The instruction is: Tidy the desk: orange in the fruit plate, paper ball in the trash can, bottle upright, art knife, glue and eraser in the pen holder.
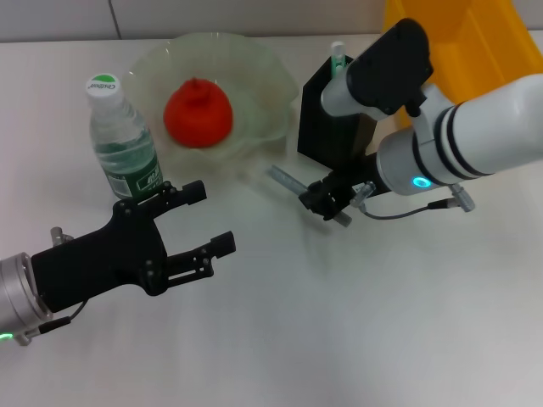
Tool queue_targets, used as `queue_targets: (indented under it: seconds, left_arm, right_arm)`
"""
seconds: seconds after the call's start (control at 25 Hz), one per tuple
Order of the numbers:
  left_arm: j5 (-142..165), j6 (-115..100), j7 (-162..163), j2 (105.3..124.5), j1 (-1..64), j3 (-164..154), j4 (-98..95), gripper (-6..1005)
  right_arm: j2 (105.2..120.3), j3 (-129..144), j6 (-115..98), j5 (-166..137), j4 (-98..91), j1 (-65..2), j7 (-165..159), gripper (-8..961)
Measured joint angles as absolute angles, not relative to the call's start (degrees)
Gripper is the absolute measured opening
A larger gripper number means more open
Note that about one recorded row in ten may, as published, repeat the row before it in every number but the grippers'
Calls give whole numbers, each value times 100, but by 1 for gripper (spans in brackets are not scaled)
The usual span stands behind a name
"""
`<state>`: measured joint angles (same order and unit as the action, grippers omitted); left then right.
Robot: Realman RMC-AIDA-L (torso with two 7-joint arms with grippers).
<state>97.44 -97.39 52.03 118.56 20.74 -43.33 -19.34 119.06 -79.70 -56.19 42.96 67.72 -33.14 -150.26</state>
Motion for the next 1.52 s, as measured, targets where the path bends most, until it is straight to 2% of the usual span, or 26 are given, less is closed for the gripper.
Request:
queue_targets:
  seconds: [0.12,0.4,0.68,0.96,1.52]
  left_arm:
    - [9728,-9737,5203,11853,2078,-4333,-1934,837]
    - [9705,-9731,5203,11843,2083,-4333,-1934,837]
    - [9651,-9729,5203,11837,2075,-4319,-1934,838]
    - [9629,-9734,5203,11839,2074,-4308,-1933,838]
    - [9631,-9726,5235,11846,2098,-4289,-1934,838]
  right_arm:
    - [11909,-8026,-5718,4300,7168,-3067,-14845,141]
    - [11918,-8620,-6335,5158,8725,-1904,-13833,138]
    - [11946,-9703,-6887,7207,8689,-1245,-12039,137]
    - [11960,-10535,-7248,8502,7826,-1126,-10352,136]
    - [11989,-11101,-7077,11146,5485,-1575,-6463,134]
